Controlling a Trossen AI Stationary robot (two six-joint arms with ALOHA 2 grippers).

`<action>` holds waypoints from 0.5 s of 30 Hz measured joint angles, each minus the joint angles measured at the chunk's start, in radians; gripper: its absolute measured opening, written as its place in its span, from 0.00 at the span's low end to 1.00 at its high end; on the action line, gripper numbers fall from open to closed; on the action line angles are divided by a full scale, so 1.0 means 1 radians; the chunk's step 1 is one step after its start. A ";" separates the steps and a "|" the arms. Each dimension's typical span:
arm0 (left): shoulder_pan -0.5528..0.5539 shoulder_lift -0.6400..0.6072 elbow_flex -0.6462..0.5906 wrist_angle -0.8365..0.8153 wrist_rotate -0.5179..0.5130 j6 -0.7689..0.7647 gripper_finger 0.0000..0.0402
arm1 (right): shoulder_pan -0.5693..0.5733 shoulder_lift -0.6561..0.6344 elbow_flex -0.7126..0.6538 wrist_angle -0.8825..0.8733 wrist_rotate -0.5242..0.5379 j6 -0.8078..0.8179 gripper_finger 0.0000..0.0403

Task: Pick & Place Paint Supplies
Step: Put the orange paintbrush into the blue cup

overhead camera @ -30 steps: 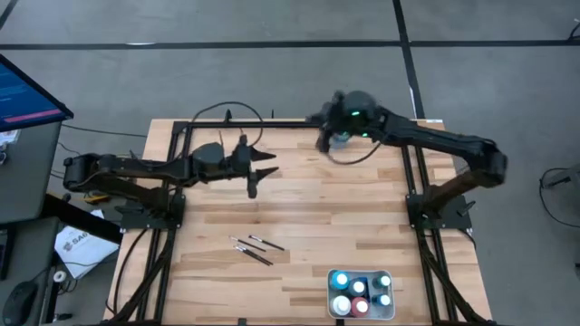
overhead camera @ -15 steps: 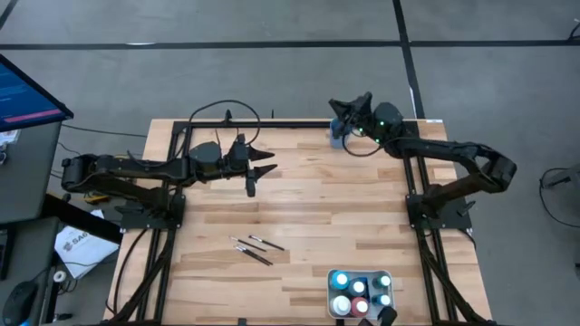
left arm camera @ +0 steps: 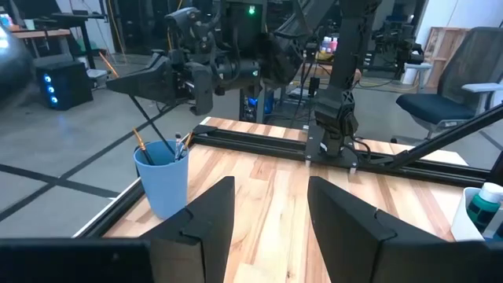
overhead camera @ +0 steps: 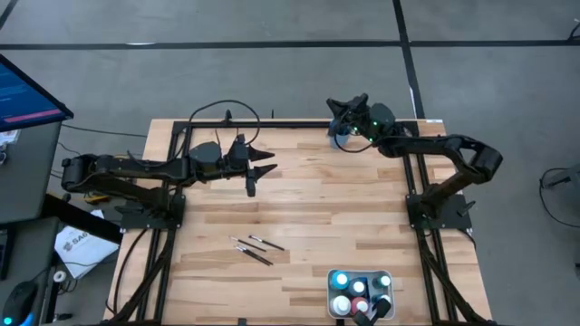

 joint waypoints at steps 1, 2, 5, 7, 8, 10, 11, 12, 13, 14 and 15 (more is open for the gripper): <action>0.000 0.000 0.000 0.000 0.000 0.000 0.38 | 0.000 0.000 0.000 -0.003 0.000 -0.006 0.00; 0.000 0.000 0.000 0.000 0.000 0.000 0.38 | 0.000 0.000 0.000 -0.003 0.000 -0.011 0.00; 0.000 0.000 0.000 -0.001 0.000 0.000 0.38 | 0.000 0.000 0.000 -0.032 0.000 -0.019 0.00; 0.000 0.000 0.000 -0.002 0.001 0.000 0.38 | 0.000 0.000 0.000 -0.055 0.000 -0.019 0.01; 0.000 0.000 0.000 -0.002 0.001 0.000 0.38 | 0.000 0.000 0.000 -0.067 0.000 -0.018 0.02; 0.000 0.000 0.000 -0.002 0.001 0.000 0.38 | 0.000 0.000 0.000 -0.086 0.000 -0.010 0.03; 0.000 0.000 0.000 -0.001 0.001 0.000 0.38 | 0.000 0.000 0.000 -0.090 0.000 -0.006 0.03; 0.000 0.000 0.000 -0.001 0.004 0.000 0.38 | 0.000 0.000 0.000 -0.091 0.000 -0.005 0.04; 0.000 0.000 0.000 -0.001 0.004 0.000 0.38 | 0.000 0.000 0.000 -0.093 0.000 -0.005 0.04; 0.000 0.000 0.000 -0.001 0.005 0.000 0.38 | 0.000 0.000 0.000 -0.094 0.000 -0.005 0.05; 0.000 0.000 0.000 -0.001 0.005 0.000 0.38 | 0.000 0.000 0.000 -0.096 0.000 -0.004 0.06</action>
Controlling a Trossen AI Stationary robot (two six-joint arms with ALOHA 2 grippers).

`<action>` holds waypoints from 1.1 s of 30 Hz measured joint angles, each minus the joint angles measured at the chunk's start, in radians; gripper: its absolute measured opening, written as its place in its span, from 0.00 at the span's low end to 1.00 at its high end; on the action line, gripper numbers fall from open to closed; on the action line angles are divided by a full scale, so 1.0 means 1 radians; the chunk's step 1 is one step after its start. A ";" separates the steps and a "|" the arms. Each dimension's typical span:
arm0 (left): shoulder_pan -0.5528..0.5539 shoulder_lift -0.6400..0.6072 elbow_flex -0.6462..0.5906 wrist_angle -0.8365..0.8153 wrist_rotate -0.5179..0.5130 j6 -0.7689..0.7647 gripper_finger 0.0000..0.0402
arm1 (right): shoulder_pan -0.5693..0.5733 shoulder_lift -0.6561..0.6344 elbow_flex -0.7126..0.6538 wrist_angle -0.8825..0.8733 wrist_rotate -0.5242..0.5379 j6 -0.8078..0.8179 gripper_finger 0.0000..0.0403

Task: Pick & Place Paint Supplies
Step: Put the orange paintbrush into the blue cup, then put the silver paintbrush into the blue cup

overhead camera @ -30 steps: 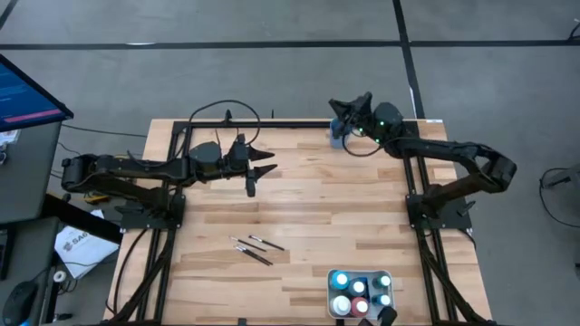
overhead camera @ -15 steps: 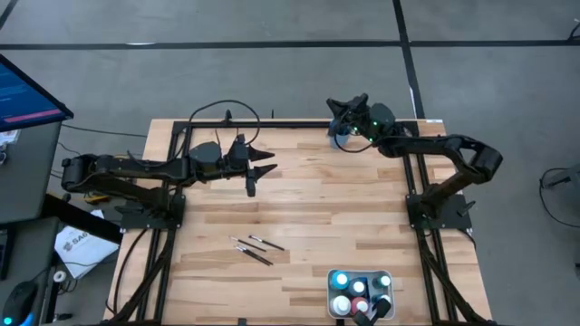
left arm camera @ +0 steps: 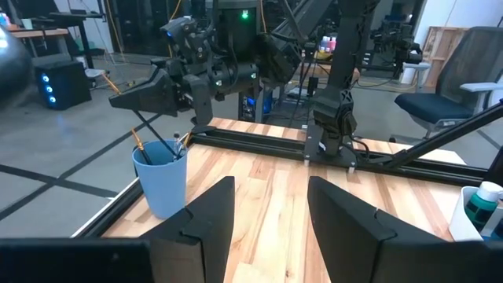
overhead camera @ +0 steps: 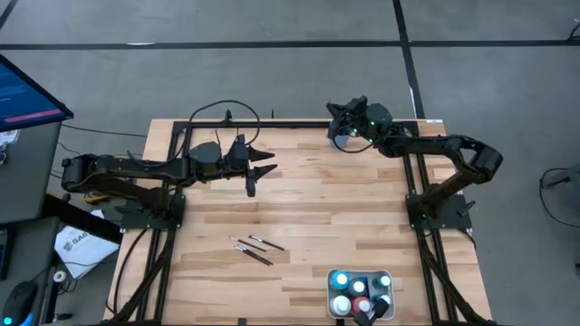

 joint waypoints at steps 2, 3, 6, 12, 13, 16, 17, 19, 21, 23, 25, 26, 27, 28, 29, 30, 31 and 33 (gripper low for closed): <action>0.000 0.000 0.000 0.000 0.000 0.000 0.38 | 0.000 0.000 0.000 -0.004 0.000 0.000 0.07; 0.000 0.000 0.000 0.000 0.000 0.000 0.38 | 0.000 0.000 0.000 -0.005 0.000 0.000 0.08; 0.000 0.000 0.000 0.001 0.000 0.000 0.38 | 0.000 0.000 0.000 -0.004 0.000 0.000 0.10; 0.000 0.000 0.000 0.000 -0.001 0.000 0.38 | 0.000 -0.005 0.000 -0.017 0.000 0.006 0.17; 0.000 0.000 0.000 0.000 -0.001 0.000 0.38 | 0.001 -0.013 0.000 -0.022 0.000 0.006 0.18; 0.000 0.000 0.000 -0.002 -0.002 0.000 0.38 | 0.001 -0.051 0.000 -0.042 0.000 0.005 0.22; 0.000 0.000 0.000 -0.002 -0.002 -0.002 0.38 | 0.001 -0.071 0.000 -0.061 0.000 0.000 0.24; 0.000 0.000 0.000 -0.003 -0.003 -0.026 0.38 | 0.001 -0.120 0.000 -0.103 0.000 -0.016 0.28; -0.005 0.000 0.000 -0.008 0.013 -0.059 0.38 | 0.003 -0.183 0.000 -0.170 0.000 -0.018 0.33; -0.026 -0.008 0.000 -0.035 0.068 -0.071 0.38 | 0.012 -0.251 0.000 -0.260 0.000 -0.018 0.37; -0.067 -0.022 0.001 -0.081 0.125 -0.071 0.38 | 0.023 -0.321 0.000 -0.356 0.000 -0.018 0.41; -0.090 -0.032 0.001 -0.128 0.138 -0.071 0.39 | 0.029 -0.357 0.000 -0.404 -0.001 -0.018 0.43; -0.113 -0.040 0.001 -0.173 0.142 -0.072 0.39 | 0.035 -0.393 0.000 -0.453 -0.001 -0.018 0.44; -0.134 -0.048 0.001 -0.223 0.141 -0.079 0.40 | 0.043 -0.426 0.000 -0.496 -0.002 -0.018 0.45; -0.150 -0.055 0.000 -0.266 0.137 -0.094 0.41 | 0.051 -0.458 0.000 -0.539 -0.002 -0.018 0.46; -0.162 -0.062 0.000 -0.301 0.122 -0.111 0.42 | 0.061 -0.486 0.000 -0.579 -0.001 -0.018 0.47; -0.172 -0.068 0.000 -0.330 0.106 -0.124 0.44 | 0.072 -0.512 0.000 -0.616 0.000 -0.018 0.47; -0.182 -0.069 0.000 -0.364 0.089 -0.127 0.47 | 0.098 -0.552 0.000 -0.682 0.000 -0.018 0.47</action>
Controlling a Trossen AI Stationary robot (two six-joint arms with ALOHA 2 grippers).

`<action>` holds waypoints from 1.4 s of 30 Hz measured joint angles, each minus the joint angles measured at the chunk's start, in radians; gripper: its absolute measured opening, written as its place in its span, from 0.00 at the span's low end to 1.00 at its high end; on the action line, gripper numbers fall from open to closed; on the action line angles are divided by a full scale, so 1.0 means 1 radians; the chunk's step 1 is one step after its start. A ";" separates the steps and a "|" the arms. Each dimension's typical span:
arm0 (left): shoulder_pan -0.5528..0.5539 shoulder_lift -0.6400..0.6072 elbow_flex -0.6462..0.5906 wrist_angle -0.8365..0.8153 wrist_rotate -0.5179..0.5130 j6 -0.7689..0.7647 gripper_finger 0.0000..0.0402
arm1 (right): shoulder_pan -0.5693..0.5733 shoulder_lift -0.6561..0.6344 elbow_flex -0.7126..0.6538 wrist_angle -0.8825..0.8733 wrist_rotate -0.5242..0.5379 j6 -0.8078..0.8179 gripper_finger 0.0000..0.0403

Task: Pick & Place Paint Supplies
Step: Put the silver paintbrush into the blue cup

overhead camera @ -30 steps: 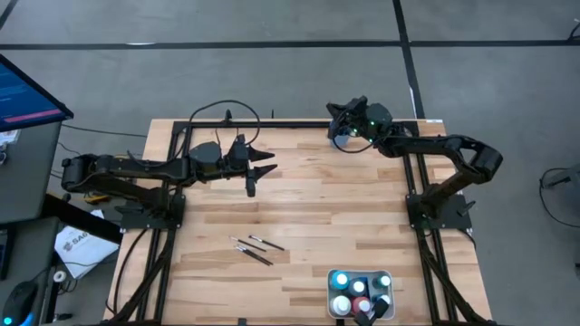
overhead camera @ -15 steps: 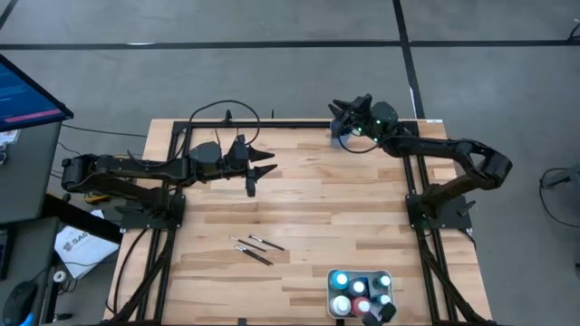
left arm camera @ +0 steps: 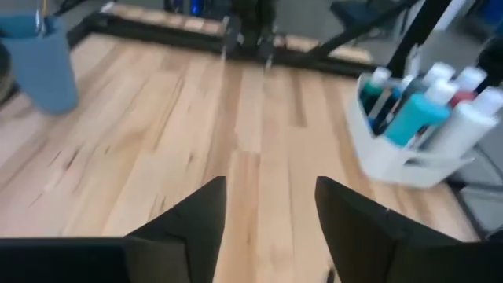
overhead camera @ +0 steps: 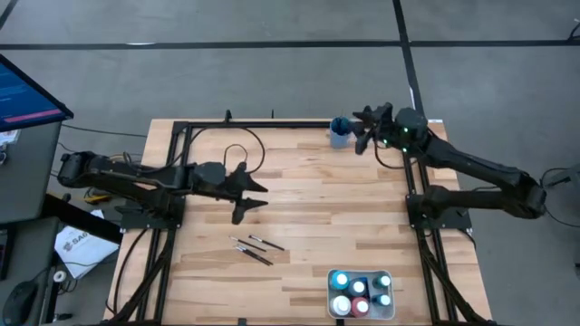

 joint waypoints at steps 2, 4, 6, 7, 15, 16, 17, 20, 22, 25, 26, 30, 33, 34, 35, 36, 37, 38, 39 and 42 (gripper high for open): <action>-0.006 0.001 0.000 -0.022 -0.008 0.005 0.50 | 0.030 -0.025 0.000 -0.056 -0.001 0.007 0.47; -0.012 0.010 0.000 -0.021 -0.008 -0.004 0.52 | 0.062 -0.039 0.000 -0.099 -0.001 0.010 0.46; -0.025 0.013 0.000 -0.054 -0.005 -0.022 0.55 | 0.096 -0.045 0.000 -0.130 -0.001 0.010 0.45; -0.033 0.012 0.000 -0.073 0.008 -0.025 0.56 | 0.113 -0.045 0.000 -0.137 -0.001 0.010 0.45; -0.173 0.016 -0.008 -0.282 0.054 -0.104 0.59 | 0.257 -0.023 0.000 -0.183 -0.002 0.047 0.42; -0.195 0.018 -0.019 -0.279 0.050 -0.104 0.59 | 0.273 -0.015 0.000 -0.180 -0.002 0.067 0.42; -0.217 0.018 -0.032 -0.283 0.039 -0.104 0.59 | 0.290 -0.004 0.000 -0.180 -0.001 0.089 0.41; -0.273 0.018 -0.078 -0.281 -0.011 -0.104 0.59 | 0.337 0.032 0.000 -0.183 0.000 0.149 0.40; -0.296 0.018 -0.112 -0.282 -0.031 -0.104 0.59 | 0.366 0.060 0.000 -0.180 0.000 0.184 0.40; -0.314 0.018 -0.161 -0.256 -0.041 -0.104 0.59 | 0.403 0.097 0.000 -0.182 0.000 0.248 0.39; -0.317 0.018 -0.179 -0.228 -0.044 -0.104 0.59 | 0.415 0.107 0.000 -0.181 0.000 0.268 0.38; -0.316 0.018 -0.256 -0.073 -0.068 -0.077 0.59 | 0.464 0.138 0.000 -0.176 0.000 0.319 0.36; -0.315 0.018 -0.290 -0.013 -0.099 -0.071 0.59 | 0.490 0.150 0.000 -0.163 0.000 0.353 0.35; -0.314 0.020 -0.299 0.003 -0.108 -0.068 0.59 | 0.497 0.149 0.000 -0.160 0.001 0.361 0.34; -0.314 0.028 -0.308 0.026 -0.114 -0.055 0.59 | 0.502 0.148 0.000 -0.153 0.002 0.365 0.34; -0.314 0.034 -0.319 0.051 -0.117 -0.046 0.59 | 0.508 0.148 0.001 -0.149 0.006 0.367 0.33; -0.314 0.040 -0.331 0.084 -0.122 -0.040 0.59 | 0.514 0.148 0.001 -0.146 0.012 0.367 0.33; -0.314 0.056 -0.336 0.123 -0.123 -0.039 0.59 | 0.520 0.148 0.001 -0.139 0.023 0.368 0.32; -0.311 0.072 -0.339 0.164 -0.122 -0.039 0.59 | 0.525 0.148 0.001 -0.131 0.034 0.372 0.32; -0.305 0.127 -0.342 0.195 -0.123 -0.039 0.59 | 0.534 0.148 0.001 -0.127 0.054 0.382 0.30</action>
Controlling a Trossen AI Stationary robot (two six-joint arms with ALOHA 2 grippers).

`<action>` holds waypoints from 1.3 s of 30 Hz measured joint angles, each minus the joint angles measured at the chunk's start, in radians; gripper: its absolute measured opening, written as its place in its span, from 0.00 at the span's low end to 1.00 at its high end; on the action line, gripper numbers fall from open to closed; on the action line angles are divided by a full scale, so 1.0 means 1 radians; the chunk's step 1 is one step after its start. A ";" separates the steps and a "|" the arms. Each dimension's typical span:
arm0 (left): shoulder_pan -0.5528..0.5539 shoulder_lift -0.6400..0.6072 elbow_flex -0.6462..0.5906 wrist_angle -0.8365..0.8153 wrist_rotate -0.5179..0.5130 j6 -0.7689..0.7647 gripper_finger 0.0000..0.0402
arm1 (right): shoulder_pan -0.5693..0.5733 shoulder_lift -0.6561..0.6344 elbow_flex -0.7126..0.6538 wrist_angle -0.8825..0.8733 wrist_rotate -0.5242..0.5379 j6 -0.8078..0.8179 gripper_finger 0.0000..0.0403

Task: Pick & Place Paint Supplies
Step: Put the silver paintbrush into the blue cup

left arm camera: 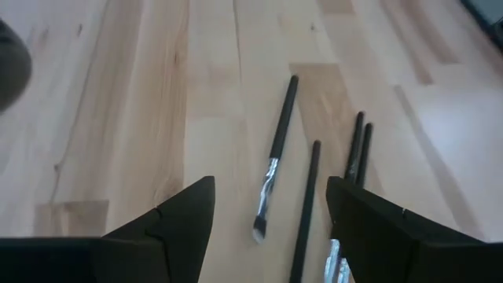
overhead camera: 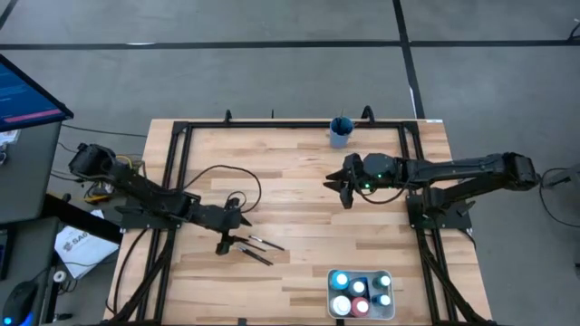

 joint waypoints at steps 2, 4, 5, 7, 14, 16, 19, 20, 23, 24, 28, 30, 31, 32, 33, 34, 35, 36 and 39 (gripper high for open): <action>0.000 0.040 -0.001 0.023 0.000 0.000 0.59 | 0.000 0.000 0.000 0.001 0.001 0.010 0.30; 0.000 0.072 -0.001 0.036 0.000 -0.008 0.59 | 0.000 0.000 0.000 0.001 0.002 0.030 0.30; 0.000 0.084 -0.001 0.037 0.000 -0.017 0.59 | 0.000 0.000 0.000 0.001 0.003 0.034 0.30; 0.000 0.102 -0.001 0.051 0.000 -0.032 0.59 | 0.000 0.000 0.000 0.002 0.003 0.037 0.30; 0.000 0.126 0.000 0.092 -0.007 -0.035 0.59 | 0.000 0.000 0.000 0.001 0.008 0.047 0.30; 0.000 0.126 0.000 0.092 -0.014 -0.035 0.59 | -0.001 0.000 0.000 0.000 0.018 0.047 0.30; 0.000 0.126 0.000 0.096 -0.042 -0.035 0.59 | -0.001 0.000 0.000 -0.001 0.026 0.046 0.30; 0.000 0.126 0.000 0.101 -0.047 -0.035 0.59 | -0.001 0.000 0.000 -0.001 0.026 0.045 0.30; 0.000 0.126 0.000 0.118 -0.052 -0.035 0.59 | -0.001 0.000 0.000 -0.005 0.026 0.045 0.30; 0.000 0.126 0.000 0.124 -0.052 -0.035 0.59 | -0.001 0.000 0.000 -0.010 0.026 0.047 0.30; 0.000 0.126 0.000 0.129 -0.052 -0.025 0.59 | -0.001 0.000 0.000 -0.025 0.026 0.061 0.30; 0.000 0.126 0.001 0.129 -0.053 -0.009 0.59 | 0.003 0.000 0.000 -0.024 0.026 0.063 0.30; 0.000 0.126 0.001 0.129 -0.055 -0.008 0.59 | 0.005 0.000 0.000 -0.024 0.026 0.062 0.30; 0.000 0.126 0.001 0.129 -0.063 -0.007 0.59 | 0.006 0.000 0.000 -0.024 0.026 0.062 0.30; 0.000 0.126 0.001 0.130 -0.071 -0.007 0.59 | 0.006 0.000 0.000 -0.025 0.026 0.062 0.30; 0.001 0.126 0.001 0.130 -0.072 -0.007 0.59 | 0.006 0.000 0.000 -0.026 0.026 0.062 0.30; 0.004 0.126 0.001 0.131 -0.072 -0.007 0.59 | 0.006 0.000 0.000 -0.027 0.026 0.062 0.30; 0.006 0.126 0.001 0.131 -0.072 -0.007 0.59 | 0.005 0.000 0.000 -0.030 0.026 0.062 0.30; 0.014 0.126 0.001 0.132 -0.073 -0.008 0.59 | 0.005 0.000 0.000 -0.035 0.026 0.062 0.30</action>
